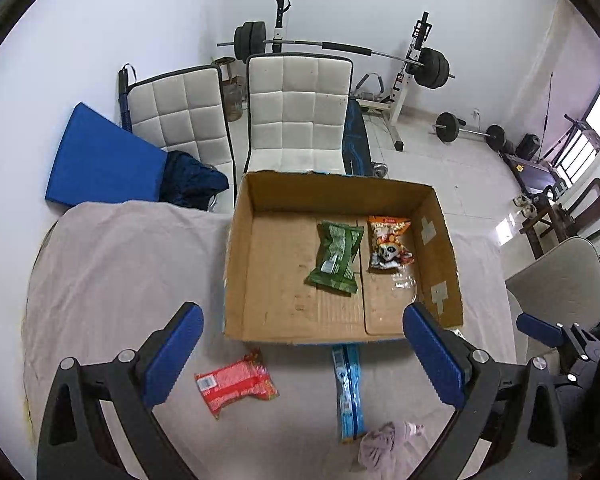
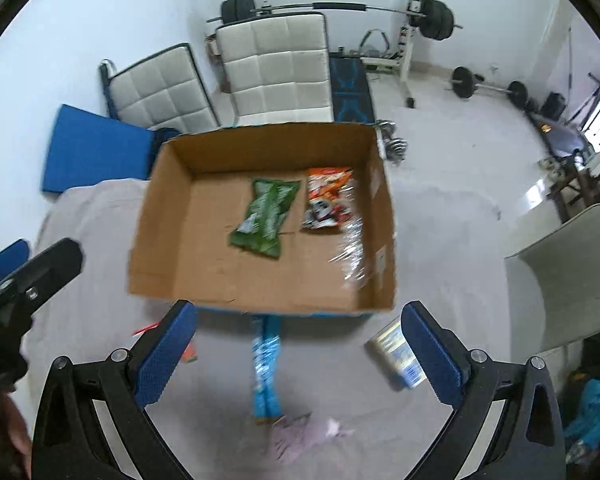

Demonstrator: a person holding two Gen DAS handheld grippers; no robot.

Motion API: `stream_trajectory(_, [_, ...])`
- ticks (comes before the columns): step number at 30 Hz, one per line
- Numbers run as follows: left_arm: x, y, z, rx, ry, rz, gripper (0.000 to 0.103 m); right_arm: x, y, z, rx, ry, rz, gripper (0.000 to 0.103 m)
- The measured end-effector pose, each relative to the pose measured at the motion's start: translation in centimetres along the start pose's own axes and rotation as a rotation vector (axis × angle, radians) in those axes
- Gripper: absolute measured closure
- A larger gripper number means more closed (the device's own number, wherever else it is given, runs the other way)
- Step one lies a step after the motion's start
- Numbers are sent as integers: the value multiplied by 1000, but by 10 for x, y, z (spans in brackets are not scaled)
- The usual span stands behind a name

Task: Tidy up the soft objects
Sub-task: 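Move both tools back toward the remaining items beside the box, then grasp the red snack bag with the left tool while the right tool grasps the milk carton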

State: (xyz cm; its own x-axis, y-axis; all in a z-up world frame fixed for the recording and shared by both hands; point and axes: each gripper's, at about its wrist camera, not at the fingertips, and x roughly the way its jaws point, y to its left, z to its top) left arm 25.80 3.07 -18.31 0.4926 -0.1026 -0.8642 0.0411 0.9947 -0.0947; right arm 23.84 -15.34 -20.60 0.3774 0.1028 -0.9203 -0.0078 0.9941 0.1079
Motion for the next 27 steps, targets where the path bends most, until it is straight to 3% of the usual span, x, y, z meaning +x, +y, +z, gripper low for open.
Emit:
stream_trajectory(4, [-10,19,-9,-32,9,37,1,1,-17,-13,0,29,16,0])
stream_trajectory(8, [-3,43,-32,-115,39,82,1,37,-47,-23,-38,147,-63,0])
stream_trajectory(14, [55,77,-70,-237,221,90,1,112,-94,-45,-103,309,-173,0])
stream_trajectory(20, [118,88,-89,-192,356,172,1,177,-117,-66,-158,427,-250,0])
stream_trajectory(27, [188,109,-96,-153,484,197,1,218,-127,-70,-167,484,-266,0])
